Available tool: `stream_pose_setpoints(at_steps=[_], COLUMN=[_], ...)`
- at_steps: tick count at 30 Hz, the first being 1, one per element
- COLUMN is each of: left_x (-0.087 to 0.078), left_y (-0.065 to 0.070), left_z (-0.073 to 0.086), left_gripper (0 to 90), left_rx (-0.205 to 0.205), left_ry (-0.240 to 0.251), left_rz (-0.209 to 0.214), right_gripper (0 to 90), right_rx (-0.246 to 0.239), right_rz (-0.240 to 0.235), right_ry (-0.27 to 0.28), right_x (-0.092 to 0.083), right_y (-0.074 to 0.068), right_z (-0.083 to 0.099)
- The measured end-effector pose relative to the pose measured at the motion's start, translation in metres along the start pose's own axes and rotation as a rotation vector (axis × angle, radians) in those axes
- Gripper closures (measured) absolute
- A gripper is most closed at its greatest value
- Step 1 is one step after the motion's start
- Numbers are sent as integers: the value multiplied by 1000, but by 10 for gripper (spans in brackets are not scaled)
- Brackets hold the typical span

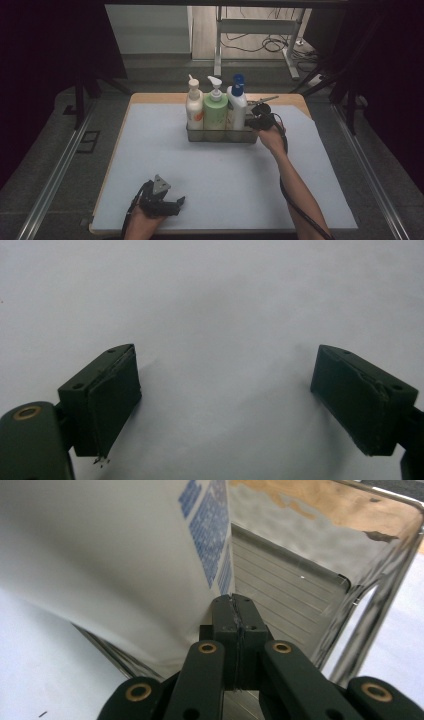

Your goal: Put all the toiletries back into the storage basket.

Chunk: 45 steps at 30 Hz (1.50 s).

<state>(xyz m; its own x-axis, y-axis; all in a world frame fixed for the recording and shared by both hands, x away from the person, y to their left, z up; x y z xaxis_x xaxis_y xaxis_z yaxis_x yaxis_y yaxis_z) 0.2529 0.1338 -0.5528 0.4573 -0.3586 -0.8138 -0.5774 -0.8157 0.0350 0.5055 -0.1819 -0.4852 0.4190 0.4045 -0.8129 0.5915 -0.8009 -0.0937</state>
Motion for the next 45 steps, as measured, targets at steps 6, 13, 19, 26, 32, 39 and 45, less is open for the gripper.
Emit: stream_pose_setpoints(at_steps=[6, 13, 19, 26, 32, 39, 45], left_x=[0, 0, 0, 0, 0, 0, 0], left_y=[0, 0, 0, 0, 0, 0, 0], left_z=[0, 0, 0, 0, 0, 0, 0], left_gripper=[121, 121, 121, 121, 121, 121, 121], left_rx=[0, -1, -1, -1, -1, 0, 0], left_ry=[0, -1, -1, -1, -2, -1, 0], left_rz=[0, 1, 1, 1, 2, 2, 1], right_gripper=[895, 896, 896, 897, 897, 895, 828], right_rx=[-4, -4, -4, -18, -37, -32, -22], right_rz=[5, 16, 9, 6, 12, 6, 19], right_ry=[-4, -11, -13, -24, -25, -21, -20], right_x=[0, -1, -1, -1, -3, -3, -5], right_y=[-2, -4, -7, -11, -14, -13, -12], right_z=[0, -1, -1, 0, 0, 1, 1])
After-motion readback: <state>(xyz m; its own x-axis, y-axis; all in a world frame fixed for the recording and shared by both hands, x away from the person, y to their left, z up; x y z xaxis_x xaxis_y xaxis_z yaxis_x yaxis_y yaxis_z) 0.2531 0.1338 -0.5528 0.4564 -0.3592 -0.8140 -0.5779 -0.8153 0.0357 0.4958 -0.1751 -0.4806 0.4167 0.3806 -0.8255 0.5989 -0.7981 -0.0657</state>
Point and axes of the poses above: each handheld gripper's, and its own axes: x roughly forward along the jaws, z roughly out of its underside, y roughly to its right, the point moved 4 cm from there along x, roughly forward along the jaws, and after that the axes turned 8 degrees about -y, right-handed, at the moved point
